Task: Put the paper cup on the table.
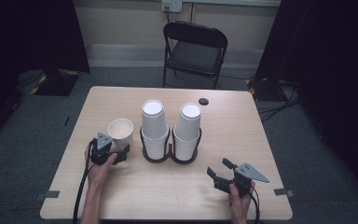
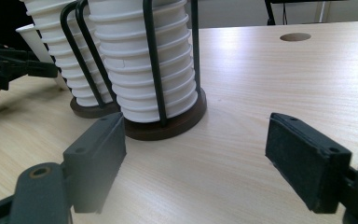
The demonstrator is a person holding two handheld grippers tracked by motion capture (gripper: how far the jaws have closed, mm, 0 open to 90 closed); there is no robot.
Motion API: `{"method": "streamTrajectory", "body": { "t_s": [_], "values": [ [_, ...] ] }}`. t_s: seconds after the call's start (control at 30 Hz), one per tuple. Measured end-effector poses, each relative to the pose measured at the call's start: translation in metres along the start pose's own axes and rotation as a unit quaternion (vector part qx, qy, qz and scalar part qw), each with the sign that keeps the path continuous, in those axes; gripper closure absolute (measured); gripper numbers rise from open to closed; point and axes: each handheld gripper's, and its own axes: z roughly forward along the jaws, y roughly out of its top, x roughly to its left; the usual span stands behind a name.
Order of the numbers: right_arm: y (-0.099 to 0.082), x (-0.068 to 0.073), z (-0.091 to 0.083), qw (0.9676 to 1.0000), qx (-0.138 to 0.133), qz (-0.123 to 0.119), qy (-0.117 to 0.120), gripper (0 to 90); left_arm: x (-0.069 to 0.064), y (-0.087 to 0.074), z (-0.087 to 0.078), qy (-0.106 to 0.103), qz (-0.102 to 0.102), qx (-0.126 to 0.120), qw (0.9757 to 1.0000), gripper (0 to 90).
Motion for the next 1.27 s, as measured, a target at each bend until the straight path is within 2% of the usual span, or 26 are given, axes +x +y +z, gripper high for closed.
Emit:
{"method": "streamTrajectory", "body": {
  "t_s": [0.07,0.1,0.17,0.2,0.37,0.43,0.6,0.77,0.83,0.87,0.93,1.0,1.07,1.13,1.2,1.27],
  "values": [
    [0.0,0.0,0.0,1.0,0.0,-0.001,0.0,19.5,-0.003,-0.004,-0.007,-0.008,-0.003,-0.023,0.9997,15.6],
    [0.0,0.0,0.0,1.0,0.001,0.0,0.0,19.5,-0.006,-0.007,-0.009,-0.007,0.001,-0.028,0.9996,15.4],
    [0.0,0.0,0.0,1.0,0.0,0.0,-0.001,19.5,-0.009,-0.011,-0.014,0.0,0.007,-0.027,0.9996,15.6],
    [0.0,0.0,0.0,1.0,0.001,0.0,-0.001,19.5,-0.011,-0.012,-0.016,0.002,0.003,-0.034,0.9994,15.6],
    [0.0,0.001,-0.001,1.0,-0.001,-0.003,-0.001,19.5,-0.017,-0.015,-0.03,-0.001,0.0,-0.05,0.9987,15.5],
    [0.0,0.001,-0.001,1.0,0.0,-0.001,-0.001,19.5,-0.021,-0.016,-0.036,-0.011,-0.007,-0.054,0.9985,15.4],
    [0.0,0.001,-0.001,1.0,-0.001,-0.003,-0.001,19.5,-0.036,-0.02,-0.049,-0.02,-0.017,-0.066,0.9975,15.6],
    [0.0,0.001,0.0,1.0,0.001,-0.002,-0.001,19.5,-0.053,-0.027,-0.058,-0.024,-0.015,-0.082,0.9963,15.6],
    [0.0,0.001,0.0,1.0,0.003,-0.004,-0.003,19.5,-0.061,-0.03,-0.061,-0.031,-0.023,-0.089,0.9953,15.7],
    [0.0,0.002,0.001,1.0,0.005,-0.005,-0.005,19.4,-0.065,-0.032,-0.063,-0.029,-0.019,-0.091,0.9952,15.7],
    [0.0,0.003,0.001,0.9999,0.011,-0.007,-0.009,19.4,-0.073,-0.035,-0.064,-0.033,-0.018,-0.1,0.9942,15.6],
    [0.001,0.003,0.003,0.9997,0.02,-0.013,-0.01,19.4,-0.079,-0.039,-0.064,-0.028,-0.011,-0.104,0.9941,15.6],
    [0.002,0.004,0.005,0.9994,0.03,-0.014,-0.01,19.3,-0.082,-0.04,-0.065,-0.034,-0.018,-0.116,0.9925,15.8],
    [0.002,0.004,0.007,0.999,0.041,-0.016,-0.011,19.0,-0.086,-0.041,-0.066,-0.027,-0.017,-0.124,0.9917,15.7],
    [0.003,0.004,0.01,0.998,0.06,-0.013,-0.017,18.9,-0.09,-0.043,-0.068,-0.016,0.001,-0.132,0.9911,15.7],
    [0.004,0.005,0.015,0.9954,0.09,-0.014,-0.031,18.9,-0.092,-0.043,-0.069,-0.012,0.007,-0.137,0.9905,15.7]
  ]
}}
